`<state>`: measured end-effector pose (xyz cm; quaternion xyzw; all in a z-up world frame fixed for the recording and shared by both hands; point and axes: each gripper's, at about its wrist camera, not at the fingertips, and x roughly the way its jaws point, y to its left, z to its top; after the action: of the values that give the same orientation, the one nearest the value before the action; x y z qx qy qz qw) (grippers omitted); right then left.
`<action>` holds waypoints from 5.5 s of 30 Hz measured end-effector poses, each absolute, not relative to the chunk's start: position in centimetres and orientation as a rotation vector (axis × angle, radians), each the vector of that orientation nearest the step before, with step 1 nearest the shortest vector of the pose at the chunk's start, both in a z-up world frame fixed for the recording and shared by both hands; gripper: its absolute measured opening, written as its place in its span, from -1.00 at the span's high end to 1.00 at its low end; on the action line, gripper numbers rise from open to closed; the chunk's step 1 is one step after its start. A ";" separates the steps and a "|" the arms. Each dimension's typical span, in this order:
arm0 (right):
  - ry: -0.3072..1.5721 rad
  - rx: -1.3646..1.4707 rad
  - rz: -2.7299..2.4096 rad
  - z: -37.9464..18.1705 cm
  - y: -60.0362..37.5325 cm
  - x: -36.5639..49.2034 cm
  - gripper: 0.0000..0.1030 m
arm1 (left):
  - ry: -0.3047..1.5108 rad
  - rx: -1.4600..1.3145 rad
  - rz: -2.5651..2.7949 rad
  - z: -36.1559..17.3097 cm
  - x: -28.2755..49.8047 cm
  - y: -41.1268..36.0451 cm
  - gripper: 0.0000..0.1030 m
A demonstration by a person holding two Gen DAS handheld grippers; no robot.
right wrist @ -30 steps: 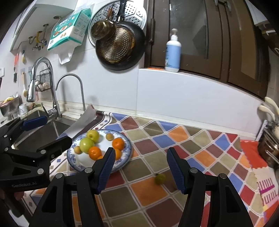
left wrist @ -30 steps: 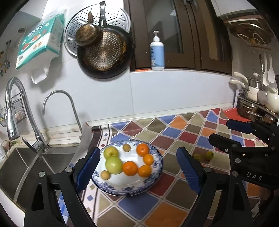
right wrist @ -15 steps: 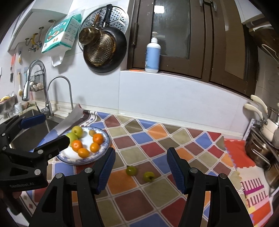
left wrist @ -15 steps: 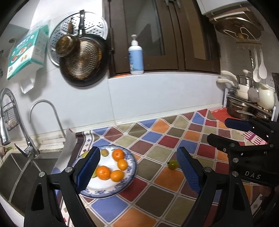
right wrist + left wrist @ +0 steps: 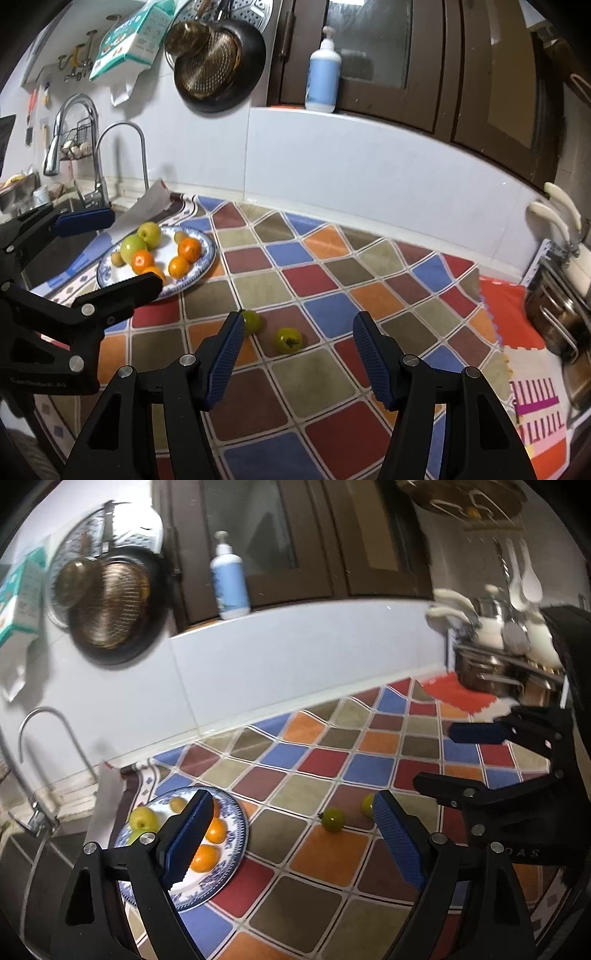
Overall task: Organize fruits
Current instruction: 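Grasp a small green fruit with the left gripper while the right gripper grasps a yellow-green fruit, then carry both small fruits onto the plate and open both grippers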
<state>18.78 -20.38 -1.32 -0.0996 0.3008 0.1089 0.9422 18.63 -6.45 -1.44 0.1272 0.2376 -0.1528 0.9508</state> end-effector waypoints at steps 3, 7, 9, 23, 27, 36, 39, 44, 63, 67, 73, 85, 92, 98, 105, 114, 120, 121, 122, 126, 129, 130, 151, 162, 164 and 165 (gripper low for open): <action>0.641 -0.224 0.244 -2.5 -20.5 19.8 -0.20 | 0.496 0.317 -0.342 -2.6 19.5 -7.3 -0.67; 0.688 -0.232 0.279 -4.1 -20.5 21.3 -0.20 | 0.542 0.347 -0.388 -4.2 21.1 -7.8 -0.56; 0.708 -0.240 0.289 -4.9 -20.4 21.9 -0.20 | 0.556 0.365 -0.397 -4.8 21.8 -8.1 -0.51; 0.817 -0.273 0.346 -9.3 -19.9 25.9 -0.08 | 0.684 0.395 -0.517 -9.0 26.7 -9.0 -0.20; 0.841 -0.271 0.356 -9.9 -19.9 26.7 0.06 | 0.713 0.383 -0.535 -9.6 27.5 -9.0 -0.13; 0.889 -0.227 0.389 -10.7 -20.3 28.0 0.34 | 0.777 0.343 -0.578 -10.5 29.0 -10.0 0.04; 0.893 -0.208 0.382 -10.7 -20.6 28.1 0.39 | 0.809 0.338 -0.591 -10.9 29.4 -10.2 0.24; 0.894 -0.183 0.366 -10.5 -20.8 27.9 0.39 | 0.806 0.333 -0.581 -10.9 29.3 -10.2 0.34; 0.788 -0.114 0.344 -5.8 -20.1 24.2 0.39 | 0.716 0.136 -0.389 -5.4 24.1 -6.3 0.35; 0.745 -0.105 0.357 -4.2 -19.4 23.0 0.39 | 0.668 0.105 -0.345 -3.8 22.2 -4.9 0.35; 0.706 -0.095 0.375 -2.9 -18.0 21.4 0.39 | 0.661 0.079 -0.294 -3.5 20.5 -3.2 0.36; 0.781 -0.132 0.418 -5.2 -15.7 18.5 0.39 | 0.716 0.117 -0.227 -6.2 17.7 -1.9 0.09; 0.813 -0.116 0.371 -6.3 -16.5 19.3 0.39 | 0.763 0.160 -0.271 -8.1 20.7 -3.4 0.09; 0.819 -0.114 0.320 -7.0 -16.8 20.0 0.39 | 0.816 0.210 -0.294 -10.0 22.6 -4.6 0.10; 0.830 -0.105 0.291 -7.5 -17.1 20.2 0.39 | 0.854 0.221 -0.315 -11.0 23.9 -5.2 0.35; 0.829 -0.090 0.302 -7.5 -16.8 20.3 0.39 | 0.852 0.177 -0.312 -10.2 23.3 -4.0 0.46; 0.803 -0.080 0.328 -6.4 -16.0 19.9 0.39 | 0.820 0.140 -0.260 -8.2 21.4 -2.0 0.46; 0.794 -0.078 0.338 -6.0 -15.6 19.8 0.39 | 0.815 0.135 -0.253 -7.9 21.1 -1.6 0.46; 0.787 -0.078 0.345 -5.8 -15.3 19.7 0.39 | 0.807 0.125 -0.244 -7.5 20.7 -1.1 0.46; 0.757 -0.081 0.382 -4.7 -13.8 19.3 0.39 | 0.778 0.103 -0.218 -6.1 19.6 0.8 0.46; 0.739 -0.085 0.410 -4.0 -12.4 19.1 0.39 | 0.748 0.095 -0.191 -5.1 18.9 2.3 0.46; 0.733 -0.085 0.421 -3.8 -11.8 19.0 0.39 | 0.736 0.089 -0.183 -4.6 18.7 3.0 0.46; 0.654 -0.088 0.467 -1.9 -2.3 20.4 0.39 | 0.631 0.125 -0.137 -1.8 20.0 12.2 0.46; 0.657 -0.093 0.458 -2.7 1.1 24.4 0.39 | 0.653 0.138 -0.143 -3.1 24.1 15.0 0.46; 0.665 -0.099 0.452 -3.1 1.6 25.4 0.39 | 0.664 0.141 -0.147 -3.7 25.0 15.4 0.46; 0.669 -0.100 0.449 -3.2 1.7 25.8 0.39 | 0.669 0.140 -0.150 -3.9 25.4 15.6 0.46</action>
<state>25.76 1.68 -3.22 -0.0484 0.3254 0.2185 0.9187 25.39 15.56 -3.91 0.0685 0.3279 -0.0733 0.9394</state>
